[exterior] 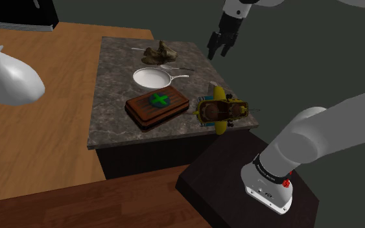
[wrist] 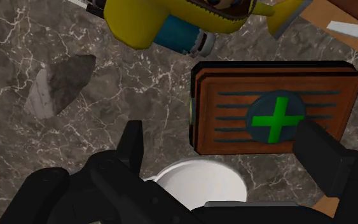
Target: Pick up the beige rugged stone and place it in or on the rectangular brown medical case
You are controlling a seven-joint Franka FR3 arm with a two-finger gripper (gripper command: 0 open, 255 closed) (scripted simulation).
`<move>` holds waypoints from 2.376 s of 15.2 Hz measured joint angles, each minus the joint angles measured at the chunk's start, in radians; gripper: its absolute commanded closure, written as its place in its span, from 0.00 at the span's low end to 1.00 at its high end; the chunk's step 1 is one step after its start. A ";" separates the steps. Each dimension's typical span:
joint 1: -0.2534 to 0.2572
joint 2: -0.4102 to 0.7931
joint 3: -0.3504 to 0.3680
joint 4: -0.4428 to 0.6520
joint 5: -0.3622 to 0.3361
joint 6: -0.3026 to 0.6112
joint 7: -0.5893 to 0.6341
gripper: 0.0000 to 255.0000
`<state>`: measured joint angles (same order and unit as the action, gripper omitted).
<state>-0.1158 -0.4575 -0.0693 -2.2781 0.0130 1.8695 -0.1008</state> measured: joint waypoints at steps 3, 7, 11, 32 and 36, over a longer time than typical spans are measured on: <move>-0.023 0.085 -0.025 0.024 -0.001 0.049 0.014 0.00; -0.058 0.201 -0.068 0.065 0.002 0.107 0.014 0.00; -0.089 0.318 -0.109 0.110 0.016 0.160 0.016 0.00; -0.283 0.915 -0.230 0.480 0.200 0.274 0.008 0.00; -0.286 0.944 -0.223 0.465 0.213 0.316 0.001 0.00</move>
<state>-0.4021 0.4869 -0.2926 -1.8127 0.2264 2.1858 -0.0994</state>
